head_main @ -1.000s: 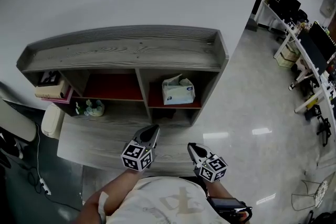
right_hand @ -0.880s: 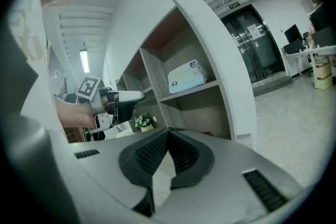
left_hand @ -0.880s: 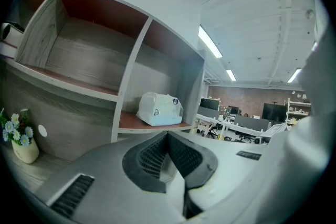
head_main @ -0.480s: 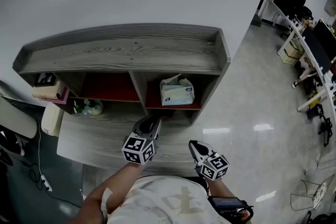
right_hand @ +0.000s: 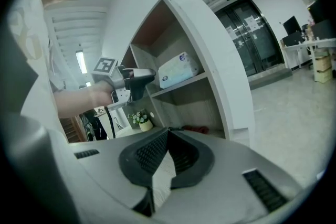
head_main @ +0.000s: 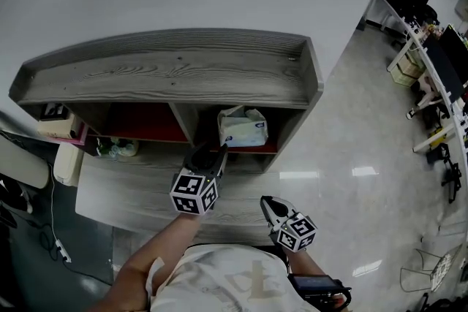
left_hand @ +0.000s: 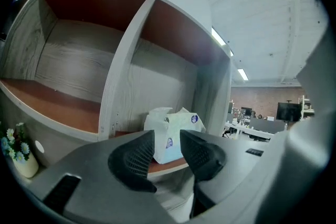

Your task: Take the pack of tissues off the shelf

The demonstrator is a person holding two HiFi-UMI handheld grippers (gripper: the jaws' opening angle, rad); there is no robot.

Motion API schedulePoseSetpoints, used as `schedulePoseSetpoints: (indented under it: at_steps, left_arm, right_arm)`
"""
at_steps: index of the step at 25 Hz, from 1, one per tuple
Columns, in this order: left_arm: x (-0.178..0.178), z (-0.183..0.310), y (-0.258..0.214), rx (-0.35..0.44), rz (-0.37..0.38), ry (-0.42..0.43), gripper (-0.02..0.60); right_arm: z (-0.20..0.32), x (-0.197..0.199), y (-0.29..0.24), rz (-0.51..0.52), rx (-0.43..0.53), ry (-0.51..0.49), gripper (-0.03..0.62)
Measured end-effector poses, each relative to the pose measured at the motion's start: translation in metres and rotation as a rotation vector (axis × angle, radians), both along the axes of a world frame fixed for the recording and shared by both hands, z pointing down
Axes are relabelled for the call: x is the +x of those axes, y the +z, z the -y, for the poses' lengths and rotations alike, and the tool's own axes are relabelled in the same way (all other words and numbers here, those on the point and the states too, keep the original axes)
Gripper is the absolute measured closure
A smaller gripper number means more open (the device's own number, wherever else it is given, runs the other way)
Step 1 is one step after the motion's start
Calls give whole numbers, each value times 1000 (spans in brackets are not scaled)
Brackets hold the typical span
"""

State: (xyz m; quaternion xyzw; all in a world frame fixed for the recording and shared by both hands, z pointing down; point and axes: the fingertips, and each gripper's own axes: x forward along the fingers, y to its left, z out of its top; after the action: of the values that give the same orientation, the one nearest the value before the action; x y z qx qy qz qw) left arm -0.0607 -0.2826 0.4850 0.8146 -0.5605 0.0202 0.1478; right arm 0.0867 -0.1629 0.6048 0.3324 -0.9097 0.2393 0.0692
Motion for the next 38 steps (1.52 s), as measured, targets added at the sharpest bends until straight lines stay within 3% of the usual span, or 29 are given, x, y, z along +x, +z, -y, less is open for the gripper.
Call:
schedulePoseSetpoints:
  at_steps: [14,26,38]
  left_arm:
    - [1,36,-5,-24,-35,-66,417]
    - [-7,39,-3,-16,-74,-75,531]
    - [-10,33,-8,21,-85,-36,549]
  right_arm:
    - [25,-3,14,3,-38,-10,589]
    - [37,-11,22,8,-57,-19,589]
    - [38,-28,30,9,-74,-27,589]
